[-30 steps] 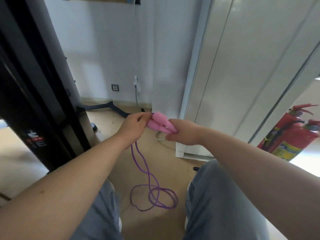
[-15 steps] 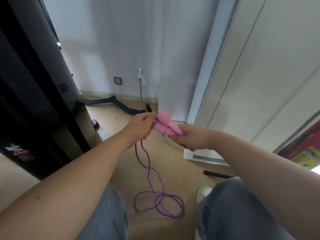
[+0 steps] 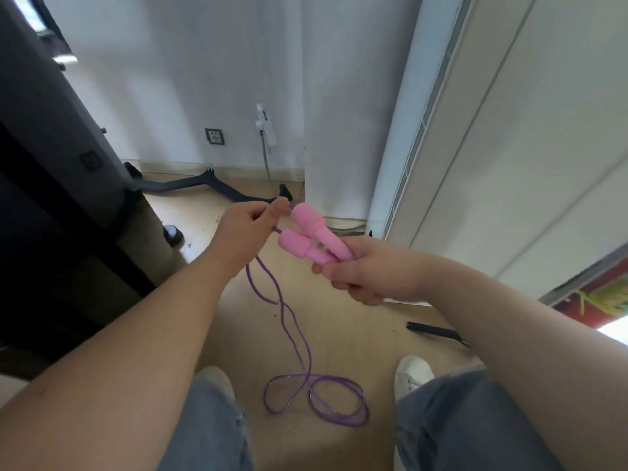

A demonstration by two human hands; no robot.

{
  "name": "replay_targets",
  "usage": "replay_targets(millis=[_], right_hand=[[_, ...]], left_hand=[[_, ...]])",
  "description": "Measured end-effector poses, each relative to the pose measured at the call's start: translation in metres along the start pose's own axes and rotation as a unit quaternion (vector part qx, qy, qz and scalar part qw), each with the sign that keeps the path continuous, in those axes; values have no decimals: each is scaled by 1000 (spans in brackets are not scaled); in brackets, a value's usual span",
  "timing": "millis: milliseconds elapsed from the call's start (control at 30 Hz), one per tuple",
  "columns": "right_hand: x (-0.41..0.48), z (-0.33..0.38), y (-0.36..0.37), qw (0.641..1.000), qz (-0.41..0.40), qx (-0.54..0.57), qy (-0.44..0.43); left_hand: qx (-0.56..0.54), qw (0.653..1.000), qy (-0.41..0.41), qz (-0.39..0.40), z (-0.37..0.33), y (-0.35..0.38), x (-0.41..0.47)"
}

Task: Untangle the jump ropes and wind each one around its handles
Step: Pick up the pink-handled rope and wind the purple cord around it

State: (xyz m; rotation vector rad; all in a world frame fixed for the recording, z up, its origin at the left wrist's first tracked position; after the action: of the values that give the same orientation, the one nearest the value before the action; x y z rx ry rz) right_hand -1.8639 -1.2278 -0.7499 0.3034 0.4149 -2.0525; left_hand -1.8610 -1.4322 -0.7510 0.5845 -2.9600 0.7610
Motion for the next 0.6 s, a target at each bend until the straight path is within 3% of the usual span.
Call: replay_targets(millis=[100, 200, 300, 367, 467, 600], right_hand=[[-2, 4, 9, 997, 45, 67, -14], [-5, 12, 17, 986, 67, 148, -35], [1, 17, 13, 986, 1, 154, -70], [6, 19, 2, 989, -108, 21, -96], [9, 25, -6, 936, -206, -256, -123], [20, 20, -2, 896, -241, -360, -95]], left_hand=[[-143, 986, -77, -26, 2, 1, 2], [-245, 958, -148, 0, -1, 18, 3], [-231, 951, -194, 73, -12, 47, -5], [-210, 940, -243, 117, -13, 66, -16], [-206, 907, -331, 159, -1, 77, -30], [-131, 909, -367, 149, 8, 67, -32]])
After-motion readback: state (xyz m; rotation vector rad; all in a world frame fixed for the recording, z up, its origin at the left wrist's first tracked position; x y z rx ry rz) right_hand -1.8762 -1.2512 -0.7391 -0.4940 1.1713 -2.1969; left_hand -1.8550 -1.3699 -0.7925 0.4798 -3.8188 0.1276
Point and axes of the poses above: each hand's wrist, its own x-axis towards the middle knuckle, its own y-axis out of the palm, z = x × y, the point moved 6 cm from there along x, towards the middle knuckle, and after that the axes turned 4 degrees about x, right-handed, at the moved point
